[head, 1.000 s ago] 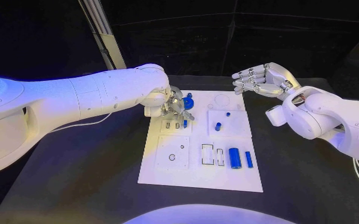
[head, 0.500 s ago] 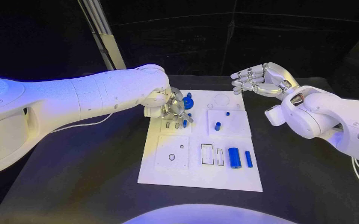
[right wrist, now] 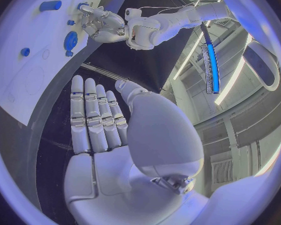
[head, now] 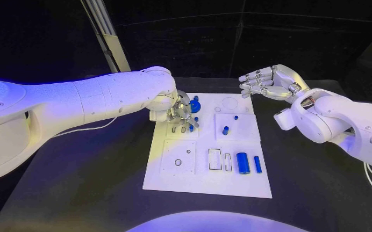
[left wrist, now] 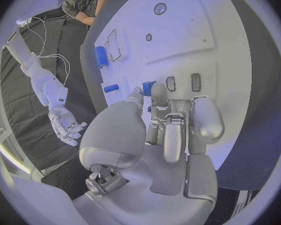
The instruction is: Assemble the parts on the task board
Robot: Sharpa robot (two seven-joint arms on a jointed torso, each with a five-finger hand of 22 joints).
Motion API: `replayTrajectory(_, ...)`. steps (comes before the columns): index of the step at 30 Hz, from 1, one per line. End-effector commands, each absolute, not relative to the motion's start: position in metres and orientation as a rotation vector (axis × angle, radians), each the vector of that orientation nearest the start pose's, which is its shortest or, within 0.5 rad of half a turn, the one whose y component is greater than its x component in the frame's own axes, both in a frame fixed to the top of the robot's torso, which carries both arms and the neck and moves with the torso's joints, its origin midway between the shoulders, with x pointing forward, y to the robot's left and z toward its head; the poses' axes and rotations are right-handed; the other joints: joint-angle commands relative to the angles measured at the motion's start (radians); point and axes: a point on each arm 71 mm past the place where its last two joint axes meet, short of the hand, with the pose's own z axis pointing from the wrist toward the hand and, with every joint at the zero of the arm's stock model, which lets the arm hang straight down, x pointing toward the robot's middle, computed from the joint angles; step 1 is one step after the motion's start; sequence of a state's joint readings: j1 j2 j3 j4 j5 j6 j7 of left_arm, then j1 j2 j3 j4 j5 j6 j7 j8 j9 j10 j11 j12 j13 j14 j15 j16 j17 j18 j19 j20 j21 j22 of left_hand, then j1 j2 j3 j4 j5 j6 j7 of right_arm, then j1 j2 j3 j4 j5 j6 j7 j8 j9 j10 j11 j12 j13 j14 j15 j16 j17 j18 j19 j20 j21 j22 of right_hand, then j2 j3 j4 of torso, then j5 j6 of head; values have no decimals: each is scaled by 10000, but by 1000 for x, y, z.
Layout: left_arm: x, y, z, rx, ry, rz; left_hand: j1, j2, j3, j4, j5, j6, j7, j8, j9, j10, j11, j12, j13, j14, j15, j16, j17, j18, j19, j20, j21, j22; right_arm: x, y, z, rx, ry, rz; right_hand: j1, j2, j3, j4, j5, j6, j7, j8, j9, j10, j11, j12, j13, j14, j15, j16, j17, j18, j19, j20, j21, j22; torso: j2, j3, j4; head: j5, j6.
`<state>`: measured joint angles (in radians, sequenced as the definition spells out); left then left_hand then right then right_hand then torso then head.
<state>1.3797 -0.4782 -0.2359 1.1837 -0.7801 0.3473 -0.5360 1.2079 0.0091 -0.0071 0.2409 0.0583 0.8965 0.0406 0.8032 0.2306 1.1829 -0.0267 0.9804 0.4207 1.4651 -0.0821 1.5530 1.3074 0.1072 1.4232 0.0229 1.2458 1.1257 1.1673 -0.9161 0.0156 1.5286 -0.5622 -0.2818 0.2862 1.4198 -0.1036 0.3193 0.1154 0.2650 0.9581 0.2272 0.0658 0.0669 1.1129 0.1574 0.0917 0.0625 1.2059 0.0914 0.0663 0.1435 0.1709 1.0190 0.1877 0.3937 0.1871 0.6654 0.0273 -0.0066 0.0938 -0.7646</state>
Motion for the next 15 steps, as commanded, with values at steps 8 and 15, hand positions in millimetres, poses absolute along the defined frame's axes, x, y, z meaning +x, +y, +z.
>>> replayTrajectory(8,522,128,-225,-985,25983,-4310,1188,418,878,-704,133,-230,-72,-57,56,-156,-104,-51,-15,985,-145,44,2310,-111,-53,-75,15,-5,485,-231,-170,5627,15795,13212,-125,-15,9,-61,46,-65,-11,-36,-11,-49,-4,-53,-14,-9,67,-39,-20,84,7,29,-58,-16,-1,4,4,-7,-19)
replayTrajectory(15,522,127,-225,-928,25969,-4527,1742,23,3000,-1401,1469,-458,72,-512,-34,-245,38,-412,-183,970,-71,16,2242,-118,-99,-36,-31,-22,485,-230,-170,5614,15830,13230,-128,-11,12,-66,52,-71,-8,-36,-11,-55,-1,-57,-13,-16,70,-40,-29,83,5,31,-67,-22,-8,7,8,6,-39)
